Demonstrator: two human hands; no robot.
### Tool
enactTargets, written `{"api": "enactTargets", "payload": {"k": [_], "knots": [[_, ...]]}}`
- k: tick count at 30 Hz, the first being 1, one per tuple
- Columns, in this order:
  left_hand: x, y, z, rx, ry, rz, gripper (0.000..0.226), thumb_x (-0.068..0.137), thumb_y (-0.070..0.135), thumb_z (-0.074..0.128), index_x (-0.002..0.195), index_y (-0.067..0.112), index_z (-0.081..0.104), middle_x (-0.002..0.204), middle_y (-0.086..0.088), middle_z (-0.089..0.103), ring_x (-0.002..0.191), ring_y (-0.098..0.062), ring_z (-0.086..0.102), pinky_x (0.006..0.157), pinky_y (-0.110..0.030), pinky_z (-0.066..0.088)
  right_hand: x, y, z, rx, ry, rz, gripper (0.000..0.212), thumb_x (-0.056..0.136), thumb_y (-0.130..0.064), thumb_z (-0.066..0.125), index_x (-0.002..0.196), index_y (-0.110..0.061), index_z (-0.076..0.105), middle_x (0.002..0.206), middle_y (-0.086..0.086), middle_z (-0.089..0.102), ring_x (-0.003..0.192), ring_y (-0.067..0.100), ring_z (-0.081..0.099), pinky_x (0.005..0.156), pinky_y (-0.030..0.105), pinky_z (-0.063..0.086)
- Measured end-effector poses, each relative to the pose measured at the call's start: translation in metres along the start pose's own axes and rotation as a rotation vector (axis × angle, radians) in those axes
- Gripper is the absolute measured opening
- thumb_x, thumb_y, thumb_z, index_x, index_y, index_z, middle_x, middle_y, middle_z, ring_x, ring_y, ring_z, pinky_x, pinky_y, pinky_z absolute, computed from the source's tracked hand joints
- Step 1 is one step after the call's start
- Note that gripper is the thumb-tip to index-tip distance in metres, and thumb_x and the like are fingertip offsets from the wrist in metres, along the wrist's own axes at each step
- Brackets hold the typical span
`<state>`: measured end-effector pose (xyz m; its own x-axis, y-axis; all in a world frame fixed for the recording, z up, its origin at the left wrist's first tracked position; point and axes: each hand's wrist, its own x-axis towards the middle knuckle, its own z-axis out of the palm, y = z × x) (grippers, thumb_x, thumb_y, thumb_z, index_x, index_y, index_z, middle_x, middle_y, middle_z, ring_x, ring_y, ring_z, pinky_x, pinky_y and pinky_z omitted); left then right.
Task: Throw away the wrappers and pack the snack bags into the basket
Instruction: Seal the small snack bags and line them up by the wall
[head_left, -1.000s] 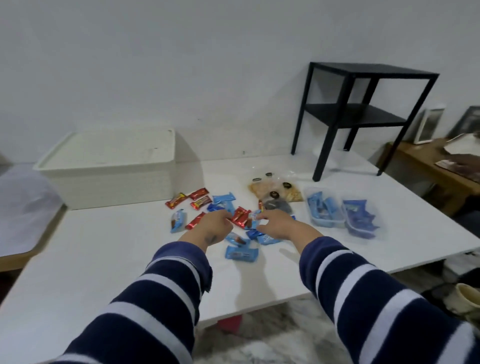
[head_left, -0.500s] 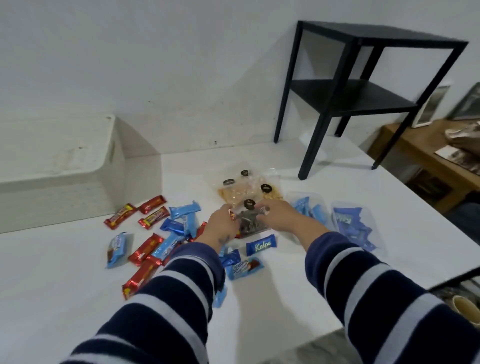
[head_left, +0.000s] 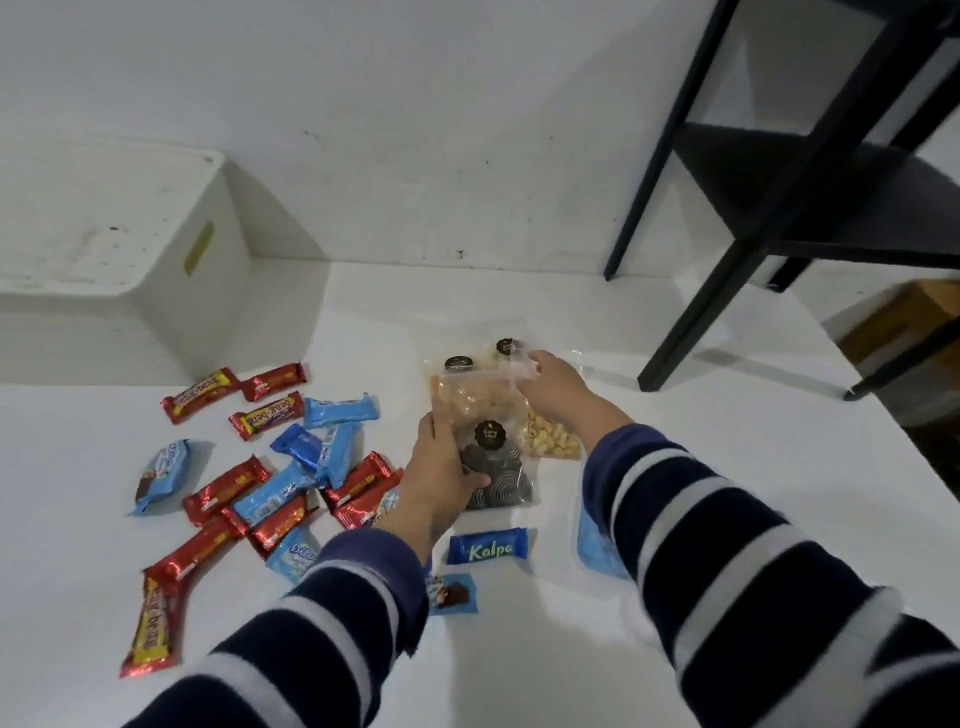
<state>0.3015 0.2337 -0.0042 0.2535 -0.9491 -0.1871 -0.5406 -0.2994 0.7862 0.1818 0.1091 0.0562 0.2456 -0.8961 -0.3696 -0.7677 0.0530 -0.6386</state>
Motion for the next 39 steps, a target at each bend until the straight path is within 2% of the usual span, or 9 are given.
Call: {"api": "enactTargets", "payload": {"k": [7, 12, 14, 17, 19, 24, 30, 35, 39], "knots": [[0.009, -0.002, 0.011, -0.021, 0.083, -0.120, 0.126, 0.069, 0.011, 0.081, 0.148, 0.018, -0.017, 0.147, -0.007, 0.032, 0.129, -0.023, 0.041, 0.092, -0.023, 0.035, 0.036, 0.006, -0.016, -0.023, -0.037, -0.069, 0.029, 0.090, -0.006, 0.053, 0.118, -0.009, 0.063, 0.131, 0.010, 0.056, 0.114, 0.025, 0.056, 0.100, 0.034, 0.045], [0.004, 0.000, 0.014, 0.010, 0.135, -0.099, 0.123, 0.071, 0.006, 0.079, 0.148, 0.019, -0.015, 0.148, -0.006, 0.030, 0.131, -0.022, 0.039, 0.097, -0.024, 0.037, 0.034, 0.007, -0.033, -0.029, -0.185, -0.115, 0.022, 0.090, -0.017, 0.061, 0.108, -0.005, 0.067, 0.094, -0.003, 0.060, 0.089, 0.017, 0.056, 0.087, 0.031, 0.048], [0.004, 0.001, 0.014, 0.019, 0.129, -0.076, 0.121, 0.071, 0.005, 0.078, 0.149, 0.018, -0.013, 0.147, -0.005, 0.032, 0.130, -0.022, 0.041, 0.100, -0.027, 0.039, 0.031, 0.007, -0.039, -0.058, -0.164, -0.180, 0.014, 0.088, -0.018, 0.064, 0.098, -0.010, 0.070, 0.092, -0.007, 0.059, 0.089, 0.014, 0.055, 0.083, 0.028, 0.047], [0.004, 0.001, 0.010, 0.017, 0.076, -0.067, 0.118, 0.070, 0.005, 0.079, 0.151, 0.015, -0.006, 0.143, -0.006, 0.038, 0.128, -0.024, 0.043, 0.103, -0.036, 0.041, 0.025, 0.010, -0.045, -0.055, -0.128, -0.204, 0.010, 0.088, -0.017, 0.065, 0.090, -0.009, 0.070, 0.081, -0.009, 0.062, 0.077, 0.011, 0.058, 0.066, 0.020, 0.046], [0.004, -0.002, 0.008, 0.010, 0.060, -0.057, 0.113, 0.068, 0.006, 0.081, 0.151, 0.016, 0.005, 0.136, -0.006, 0.043, 0.124, -0.023, 0.046, 0.100, -0.029, 0.040, 0.020, 0.012, -0.045, -0.051, -0.128, -0.205, 0.014, 0.088, -0.017, 0.064, 0.094, -0.005, 0.070, 0.075, -0.009, 0.061, 0.067, 0.008, 0.057, 0.052, 0.012, 0.043], [0.004, -0.008, 0.007, -0.002, 0.052, -0.015, 0.108, 0.066, 0.008, 0.082, 0.149, 0.027, 0.016, 0.113, 0.001, 0.048, 0.102, -0.015, 0.050, 0.088, -0.023, 0.038, 0.014, 0.018, -0.043, -0.054, -0.024, -0.187, 0.018, 0.087, -0.020, 0.065, 0.095, -0.005, 0.070, 0.094, 0.006, 0.069, 0.081, 0.018, 0.059, 0.078, 0.034, 0.051], [0.001, -0.019, 0.004, -0.133, -0.013, 0.003, 0.104, 0.071, -0.003, 0.076, 0.149, 0.035, 0.017, 0.104, 0.010, 0.056, 0.090, -0.018, 0.063, 0.087, -0.039, 0.052, 0.007, 0.020, -0.041, -0.117, 0.066, -0.156, 0.016, 0.087, -0.022, 0.065, 0.096, -0.011, 0.071, 0.103, 0.003, 0.067, 0.088, 0.014, 0.055, 0.075, 0.024, 0.040], [0.002, -0.024, 0.002, -0.129, -0.007, 0.030, 0.104, 0.071, -0.004, 0.075, 0.147, 0.039, 0.019, 0.107, 0.010, 0.058, 0.082, -0.010, 0.061, 0.082, -0.033, 0.052, 0.003, 0.020, -0.036, -0.089, 0.090, -0.144, 0.017, 0.087, -0.018, 0.064, 0.098, -0.008, 0.071, 0.103, 0.006, 0.068, 0.088, 0.014, 0.056, 0.076, 0.024, 0.043], [0.004, -0.023, 0.000, -0.087, -0.013, 0.054, 0.104, 0.072, 0.000, 0.075, 0.147, 0.040, 0.015, 0.107, 0.010, 0.058, 0.077, -0.007, 0.057, 0.076, -0.027, 0.048, 0.001, 0.010, -0.032, -0.032, 0.035, -0.174, 0.015, 0.083, -0.012, 0.062, 0.095, -0.005, 0.069, 0.099, 0.004, 0.068, 0.071, 0.007, 0.057, 0.065, 0.020, 0.044]]}}
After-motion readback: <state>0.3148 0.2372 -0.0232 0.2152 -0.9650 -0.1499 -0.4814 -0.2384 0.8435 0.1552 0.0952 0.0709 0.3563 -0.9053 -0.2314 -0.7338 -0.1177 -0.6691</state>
